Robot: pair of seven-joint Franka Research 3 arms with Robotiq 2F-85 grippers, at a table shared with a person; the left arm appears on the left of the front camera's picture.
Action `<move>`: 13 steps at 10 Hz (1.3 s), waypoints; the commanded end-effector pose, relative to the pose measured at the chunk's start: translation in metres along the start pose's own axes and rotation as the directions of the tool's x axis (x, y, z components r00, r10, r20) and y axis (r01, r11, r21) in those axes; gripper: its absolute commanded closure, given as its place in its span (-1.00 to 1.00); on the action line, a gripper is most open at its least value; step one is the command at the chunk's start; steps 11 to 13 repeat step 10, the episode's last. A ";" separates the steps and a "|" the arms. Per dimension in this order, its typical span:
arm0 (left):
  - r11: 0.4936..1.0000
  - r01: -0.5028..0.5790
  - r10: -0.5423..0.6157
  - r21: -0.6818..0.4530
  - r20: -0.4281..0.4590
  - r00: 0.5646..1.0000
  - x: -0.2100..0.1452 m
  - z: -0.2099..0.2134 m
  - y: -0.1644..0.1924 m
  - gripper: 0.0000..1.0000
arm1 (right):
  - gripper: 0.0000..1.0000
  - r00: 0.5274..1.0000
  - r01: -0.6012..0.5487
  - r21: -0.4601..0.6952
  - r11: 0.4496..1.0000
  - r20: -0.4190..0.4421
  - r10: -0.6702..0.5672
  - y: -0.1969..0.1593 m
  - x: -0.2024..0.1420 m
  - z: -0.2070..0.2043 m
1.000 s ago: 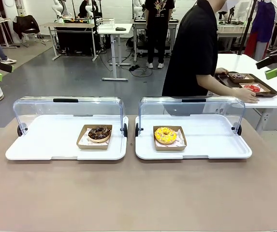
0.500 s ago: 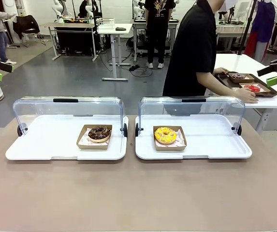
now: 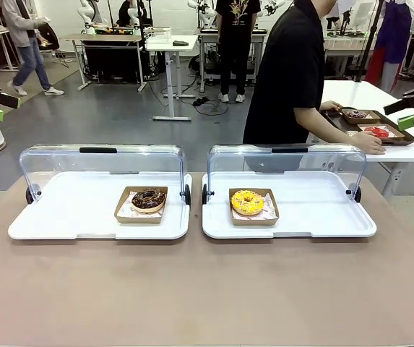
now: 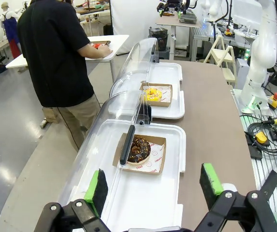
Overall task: Provide the desired donut to the person.
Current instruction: Place the picked Paper togo box onto the Handle tray extended by the person.
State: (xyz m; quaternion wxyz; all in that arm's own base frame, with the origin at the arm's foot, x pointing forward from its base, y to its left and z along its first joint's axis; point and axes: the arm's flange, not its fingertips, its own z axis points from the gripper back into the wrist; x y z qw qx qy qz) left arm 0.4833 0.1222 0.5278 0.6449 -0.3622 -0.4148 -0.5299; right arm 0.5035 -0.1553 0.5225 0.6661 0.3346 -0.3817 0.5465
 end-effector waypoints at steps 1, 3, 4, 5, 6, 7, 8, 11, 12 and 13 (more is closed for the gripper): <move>1.000 0.004 -0.004 0.004 0.011 1.000 0.001 0.001 -0.001 -1.00 | -1.00 1.000 -0.002 0.001 1.000 0.000 0.002 0.000 0.000 0.000; 1.000 0.004 -0.004 0.004 0.011 1.000 0.001 0.001 -0.001 -1.00 | -1.00 1.000 -0.002 0.001 1.000 0.000 0.002 0.000 0.000 0.000; 1.000 0.004 -0.004 0.004 0.011 1.000 0.001 0.001 -0.001 -1.00 | -1.00 1.000 -0.002 0.001 1.000 0.000 0.002 0.000 0.000 0.000; 1.000 0.004 -0.004 0.004 0.011 1.000 0.001 0.001 -0.001 -1.00 | -1.00 1.000 -0.002 0.001 1.000 0.000 0.002 0.000 0.000 0.000; 1.000 0.004 -0.004 0.004 0.011 1.000 0.001 0.001 -0.001 -1.00 | -1.00 1.000 -0.002 0.001 1.000 0.000 0.002 0.000 0.000 0.000; 1.000 0.004 -0.004 0.004 0.011 1.000 0.001 0.001 -0.001 -1.00 | -1.00 1.000 -0.002 0.001 1.000 0.000 0.002 0.000 0.000 0.000; 1.000 0.004 -0.004 0.004 0.011 1.000 0.001 0.001 -0.001 -1.00 | -1.00 1.000 -0.002 0.001 1.000 0.000 0.002 0.000 0.000 0.000; 1.000 0.004 -0.004 0.004 0.011 1.000 0.001 0.001 -0.001 -1.00 | -1.00 1.000 -0.002 0.001 1.000 0.000 0.002 0.000 0.000 0.000; 1.000 0.004 -0.004 0.004 0.011 1.000 0.001 0.001 -0.001 -1.00 | -1.00 1.000 -0.002 0.001 1.000 0.000 0.002 0.000 0.000 0.000; 1.000 0.004 -0.004 0.004 0.011 1.000 0.001 0.001 -0.001 -1.00 | -1.00 1.000 -0.002 0.001 1.000 0.000 0.002 0.000 0.000 0.000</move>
